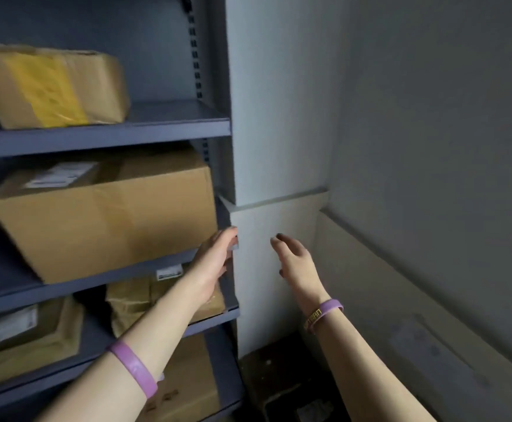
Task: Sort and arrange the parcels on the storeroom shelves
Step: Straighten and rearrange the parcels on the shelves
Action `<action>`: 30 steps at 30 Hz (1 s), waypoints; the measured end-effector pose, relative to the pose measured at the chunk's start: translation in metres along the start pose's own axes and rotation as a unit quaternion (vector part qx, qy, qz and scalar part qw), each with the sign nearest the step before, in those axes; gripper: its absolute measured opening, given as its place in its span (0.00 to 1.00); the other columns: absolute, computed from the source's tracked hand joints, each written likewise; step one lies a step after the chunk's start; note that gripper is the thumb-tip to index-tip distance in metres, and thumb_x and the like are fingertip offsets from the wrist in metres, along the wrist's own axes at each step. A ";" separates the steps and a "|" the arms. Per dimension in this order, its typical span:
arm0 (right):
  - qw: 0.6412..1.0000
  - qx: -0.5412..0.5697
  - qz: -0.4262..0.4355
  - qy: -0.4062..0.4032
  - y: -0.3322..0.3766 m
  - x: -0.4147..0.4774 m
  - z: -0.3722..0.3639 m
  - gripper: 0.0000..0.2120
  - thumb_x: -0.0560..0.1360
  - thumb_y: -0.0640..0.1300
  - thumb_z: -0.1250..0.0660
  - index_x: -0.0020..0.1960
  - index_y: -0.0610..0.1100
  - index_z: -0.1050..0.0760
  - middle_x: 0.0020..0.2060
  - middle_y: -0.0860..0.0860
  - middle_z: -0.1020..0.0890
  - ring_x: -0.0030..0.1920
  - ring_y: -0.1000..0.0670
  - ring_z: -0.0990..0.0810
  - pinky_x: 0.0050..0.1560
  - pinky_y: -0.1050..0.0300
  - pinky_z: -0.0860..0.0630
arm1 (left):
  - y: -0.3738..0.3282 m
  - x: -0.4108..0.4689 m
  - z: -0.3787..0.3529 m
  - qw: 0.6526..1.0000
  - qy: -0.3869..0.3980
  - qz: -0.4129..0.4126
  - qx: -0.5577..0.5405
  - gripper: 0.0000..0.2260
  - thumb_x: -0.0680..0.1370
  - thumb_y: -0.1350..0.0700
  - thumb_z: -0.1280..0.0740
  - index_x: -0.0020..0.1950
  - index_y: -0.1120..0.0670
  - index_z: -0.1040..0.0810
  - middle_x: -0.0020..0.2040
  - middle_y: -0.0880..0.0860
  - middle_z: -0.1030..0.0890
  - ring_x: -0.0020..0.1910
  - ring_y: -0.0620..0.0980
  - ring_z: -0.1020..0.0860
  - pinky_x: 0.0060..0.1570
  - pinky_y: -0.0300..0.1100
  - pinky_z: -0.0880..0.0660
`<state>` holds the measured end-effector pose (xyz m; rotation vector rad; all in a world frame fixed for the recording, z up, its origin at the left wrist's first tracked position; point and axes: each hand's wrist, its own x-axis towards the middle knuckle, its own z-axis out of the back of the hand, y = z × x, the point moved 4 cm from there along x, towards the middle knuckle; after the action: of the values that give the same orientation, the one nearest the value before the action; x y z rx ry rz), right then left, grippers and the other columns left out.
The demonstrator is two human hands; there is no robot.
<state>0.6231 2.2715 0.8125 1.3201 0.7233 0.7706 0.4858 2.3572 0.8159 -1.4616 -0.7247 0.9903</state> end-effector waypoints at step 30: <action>0.868 0.117 -0.020 0.482 0.059 -0.362 -0.612 0.24 0.78 0.54 0.35 0.73 0.53 0.32 0.65 0.58 0.25 0.68 0.53 0.28 0.73 0.49 0.34 | 0.090 -0.453 0.608 0.806 -0.545 -0.078 -0.216 0.21 0.79 0.43 0.41 0.71 0.43 0.31 0.65 0.44 0.25 0.62 0.45 0.29 0.67 0.50 0.37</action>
<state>-0.0888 2.3180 0.8119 1.0678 1.6737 1.3577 -0.2671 2.2272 0.8208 -1.0470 -1.9755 1.5982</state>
